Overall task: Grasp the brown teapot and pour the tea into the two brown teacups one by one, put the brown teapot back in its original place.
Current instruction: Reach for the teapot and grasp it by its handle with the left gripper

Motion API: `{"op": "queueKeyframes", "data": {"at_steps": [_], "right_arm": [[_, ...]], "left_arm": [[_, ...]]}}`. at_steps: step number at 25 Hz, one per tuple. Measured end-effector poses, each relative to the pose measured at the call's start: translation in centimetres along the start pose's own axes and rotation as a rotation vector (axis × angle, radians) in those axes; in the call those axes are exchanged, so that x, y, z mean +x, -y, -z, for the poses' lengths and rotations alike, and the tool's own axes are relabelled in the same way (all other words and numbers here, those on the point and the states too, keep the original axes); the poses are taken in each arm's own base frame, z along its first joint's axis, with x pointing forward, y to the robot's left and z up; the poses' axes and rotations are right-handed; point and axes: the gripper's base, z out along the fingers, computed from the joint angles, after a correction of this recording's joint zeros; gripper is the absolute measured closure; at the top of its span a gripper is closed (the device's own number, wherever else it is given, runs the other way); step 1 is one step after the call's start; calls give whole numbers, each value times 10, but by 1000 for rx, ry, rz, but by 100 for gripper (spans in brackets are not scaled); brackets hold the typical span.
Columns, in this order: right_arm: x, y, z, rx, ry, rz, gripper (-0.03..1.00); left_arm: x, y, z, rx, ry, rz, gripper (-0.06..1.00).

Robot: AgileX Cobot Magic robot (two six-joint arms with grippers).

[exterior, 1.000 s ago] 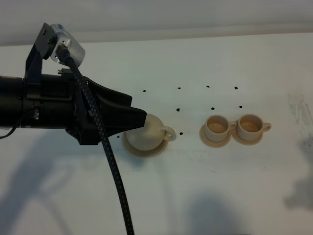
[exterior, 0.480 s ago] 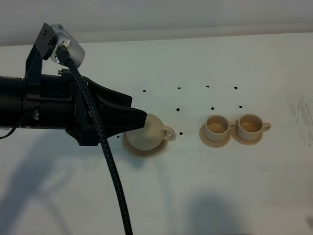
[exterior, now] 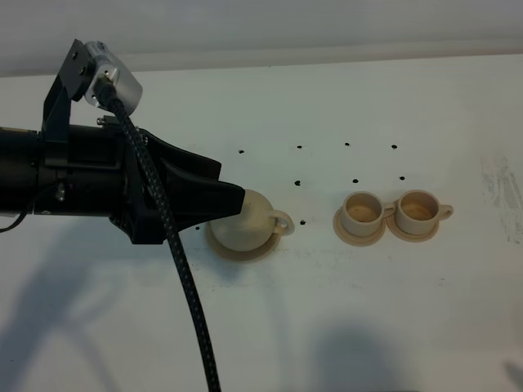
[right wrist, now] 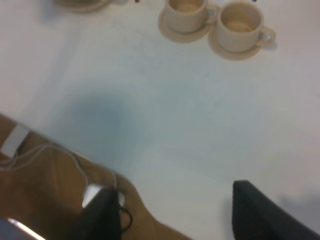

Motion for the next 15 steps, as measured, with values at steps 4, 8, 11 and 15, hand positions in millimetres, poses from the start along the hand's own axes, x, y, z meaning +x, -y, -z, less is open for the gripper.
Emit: {"op": "queueKeyframes", "data": {"at_steps": [4, 8, 11, 15], "right_arm": [[2, 0, 4, 73, 47, -92, 49], [6, -1, 9, 174, 102, -180, 49], [10, -3, 15, 226, 158, -204, 49], [19, -9, 24, 242, 241, -189, 49]], "left_arm": [[0, 0, 0, 0, -1, 0, 43], [0, 0, 0, 0, -1, -2, 43], [0, 0, 0, -2, 0, -15, 43], [0, 0, 0, -4, 1, -26, 43]]}}
